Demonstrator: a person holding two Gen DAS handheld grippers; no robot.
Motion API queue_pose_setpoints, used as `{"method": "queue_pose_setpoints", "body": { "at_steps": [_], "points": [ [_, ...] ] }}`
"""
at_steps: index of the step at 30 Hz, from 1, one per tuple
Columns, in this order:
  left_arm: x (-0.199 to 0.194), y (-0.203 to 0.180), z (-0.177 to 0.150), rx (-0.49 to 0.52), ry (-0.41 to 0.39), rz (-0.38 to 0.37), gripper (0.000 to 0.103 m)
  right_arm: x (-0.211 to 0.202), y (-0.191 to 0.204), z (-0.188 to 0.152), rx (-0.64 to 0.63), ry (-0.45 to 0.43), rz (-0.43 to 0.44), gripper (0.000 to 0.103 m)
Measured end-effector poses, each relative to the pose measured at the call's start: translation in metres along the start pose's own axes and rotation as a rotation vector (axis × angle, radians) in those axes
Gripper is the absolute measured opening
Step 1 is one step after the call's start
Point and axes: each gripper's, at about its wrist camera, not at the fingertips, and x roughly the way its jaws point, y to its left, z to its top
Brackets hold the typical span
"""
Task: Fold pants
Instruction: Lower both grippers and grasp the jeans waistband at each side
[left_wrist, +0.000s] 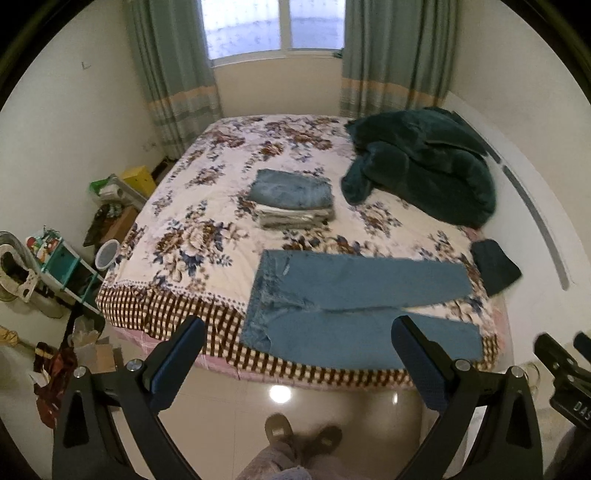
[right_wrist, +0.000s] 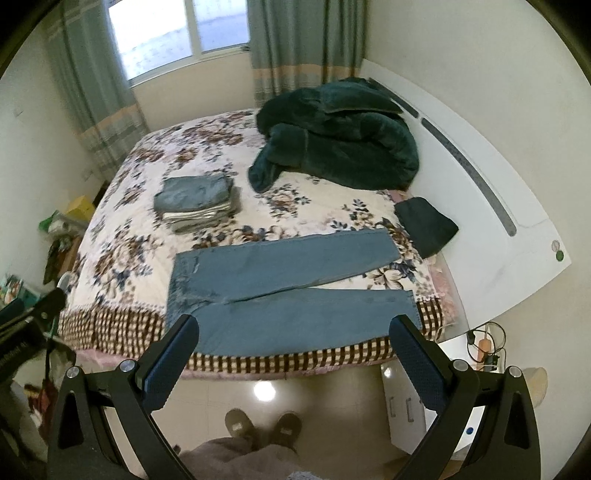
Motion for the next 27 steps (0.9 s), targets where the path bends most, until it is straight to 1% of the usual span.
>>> {"method": "queue_pose_setpoints", "body": {
  "at_steps": [3, 7, 10, 12, 15, 16, 19, 21, 22, 23, 25, 26, 27],
  "points": [
    [0.027, -0.004, 0.009, -0.004, 0.009, 0.033, 0.103, 0.038, -0.012, 0.011, 0.03, 0.009, -0.023, 0.103],
    [0.076, -0.011, 0.024, 0.0, 0.051, 0.076, 0.103, 0.096, -0.027, 0.034, 0.073, 0.033, -0.046, 0.103],
    [0.122, -0.015, 0.042, -0.006, 0.103, 0.09, 0.103, 0.148, -0.039, 0.055, 0.102, 0.067, -0.063, 0.103],
    [0.158, -0.015, 0.054, -0.023, 0.154, 0.096, 0.103, 0.189, -0.047, 0.073, 0.136, 0.089, -0.085, 0.103],
    [0.232, -0.014, 0.074, -0.089, 0.254, 0.09, 0.103, 0.256, -0.061, 0.099, 0.194, 0.14, -0.116, 0.103],
    [0.253, -0.012, 0.078, -0.115, 0.286, 0.083, 0.103, 0.288, -0.068, 0.111, 0.226, 0.165, -0.127, 0.103],
    [0.34, -0.003, 0.093, -0.23, 0.408, 0.077, 0.103, 0.37, -0.086, 0.136, 0.302, 0.238, -0.142, 0.103],
    [0.388, 0.0, 0.099, -0.288, 0.468, 0.097, 0.103, 0.436, -0.1, 0.151, 0.36, 0.291, -0.167, 0.103],
    [0.419, 0.003, 0.1, -0.325, 0.508, 0.113, 0.103, 0.465, -0.106, 0.157, 0.389, 0.314, -0.182, 0.103],
    [0.447, 0.004, 0.101, -0.356, 0.544, 0.123, 0.103, 0.504, -0.116, 0.164, 0.427, 0.341, -0.209, 0.103],
    [0.503, 0.006, 0.101, -0.409, 0.61, 0.144, 0.103, 0.553, -0.128, 0.168, 0.475, 0.369, -0.251, 0.103],
    [0.529, 0.006, 0.099, -0.432, 0.634, 0.15, 0.103, 0.592, -0.138, 0.173, 0.512, 0.394, -0.272, 0.103],
    [0.55, 0.006, 0.099, -0.45, 0.657, 0.154, 0.103, 0.614, -0.144, 0.174, 0.534, 0.406, -0.282, 0.103]
  ]
}}
